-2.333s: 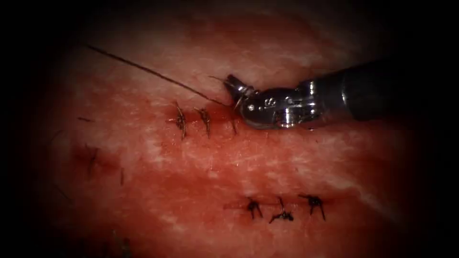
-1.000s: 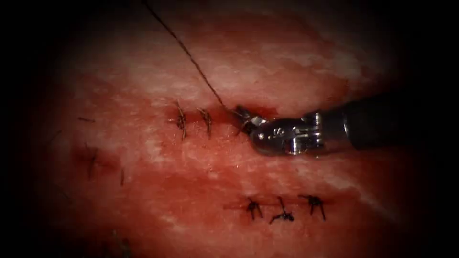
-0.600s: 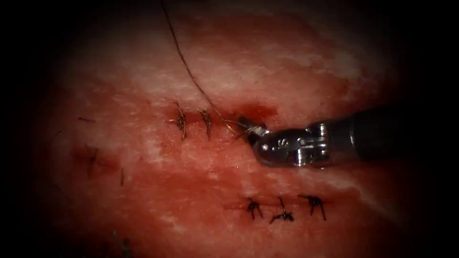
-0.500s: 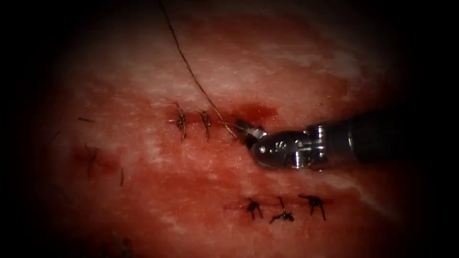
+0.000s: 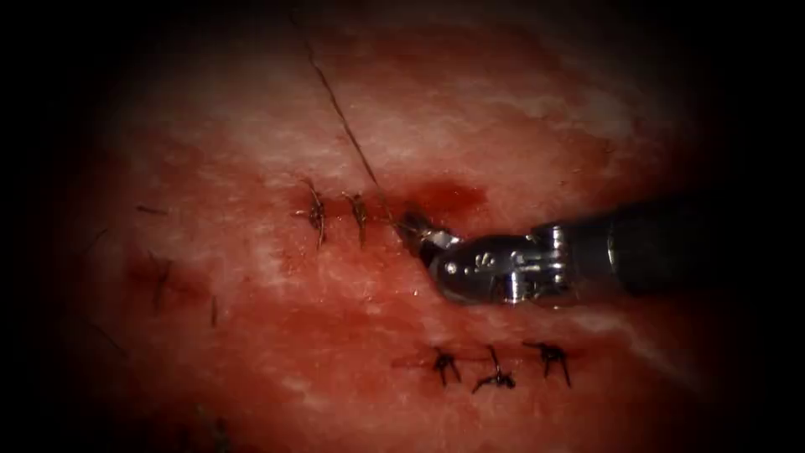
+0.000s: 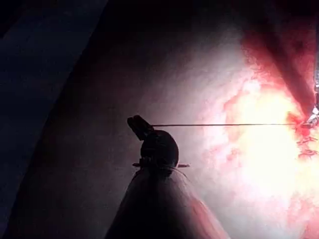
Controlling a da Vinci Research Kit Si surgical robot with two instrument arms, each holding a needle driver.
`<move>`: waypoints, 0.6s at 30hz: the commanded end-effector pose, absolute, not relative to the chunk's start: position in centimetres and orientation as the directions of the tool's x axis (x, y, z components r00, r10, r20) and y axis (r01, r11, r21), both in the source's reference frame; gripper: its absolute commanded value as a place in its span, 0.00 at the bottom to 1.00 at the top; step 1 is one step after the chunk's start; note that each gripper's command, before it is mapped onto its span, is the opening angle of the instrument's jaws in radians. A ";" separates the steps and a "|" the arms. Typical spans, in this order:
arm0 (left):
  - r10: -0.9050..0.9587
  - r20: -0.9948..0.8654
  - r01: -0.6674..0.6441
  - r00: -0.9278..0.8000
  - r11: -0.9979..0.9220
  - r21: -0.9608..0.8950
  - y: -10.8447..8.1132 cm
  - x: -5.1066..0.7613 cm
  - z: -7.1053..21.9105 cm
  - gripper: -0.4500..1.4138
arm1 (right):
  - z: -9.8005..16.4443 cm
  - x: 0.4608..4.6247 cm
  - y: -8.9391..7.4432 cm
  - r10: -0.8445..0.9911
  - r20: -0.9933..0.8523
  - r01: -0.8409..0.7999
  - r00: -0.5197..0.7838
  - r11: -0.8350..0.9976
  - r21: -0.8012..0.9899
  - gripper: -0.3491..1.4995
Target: Wound Closure
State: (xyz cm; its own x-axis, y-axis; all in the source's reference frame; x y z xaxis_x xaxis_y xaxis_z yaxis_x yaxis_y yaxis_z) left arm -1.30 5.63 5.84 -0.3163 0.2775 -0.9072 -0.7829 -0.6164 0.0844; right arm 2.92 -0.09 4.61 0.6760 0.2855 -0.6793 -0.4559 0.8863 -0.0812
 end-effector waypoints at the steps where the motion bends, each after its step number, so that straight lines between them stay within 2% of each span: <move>1: 0.278 -0.907 -0.785 -0.316 -0.614 0.085 5.7 -1.36 5.9 0.00 | 4.6 2.97 -0.2 0.284 -0.680 -0.452 0.676 0.888 -0.079 0.00; 10: 0.255 -0.848 -0.770 -0.465 -0.589 0.245 6.2 -1.35 6.5 0.00 | 4.5 2.94 -0.3 0.285 -0.682 -0.452 0.673 0.889 -0.074 0.00; 18: 0.253 -0.823 -0.781 -0.508 -0.539 0.317 6.7 -1.37 7.1 0.00 | 4.4 2.82 -0.5 0.303 -0.695 -0.468 0.652 0.882 -0.055 0.00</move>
State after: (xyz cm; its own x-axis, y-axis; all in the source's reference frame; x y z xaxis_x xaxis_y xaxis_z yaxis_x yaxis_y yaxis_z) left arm -1.32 6.73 7.08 -0.5124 0.2532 -0.8206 -0.7832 -0.5297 0.3256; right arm 2.78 -0.40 4.39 0.6482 0.3065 -0.6971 -0.4734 0.8792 -0.0536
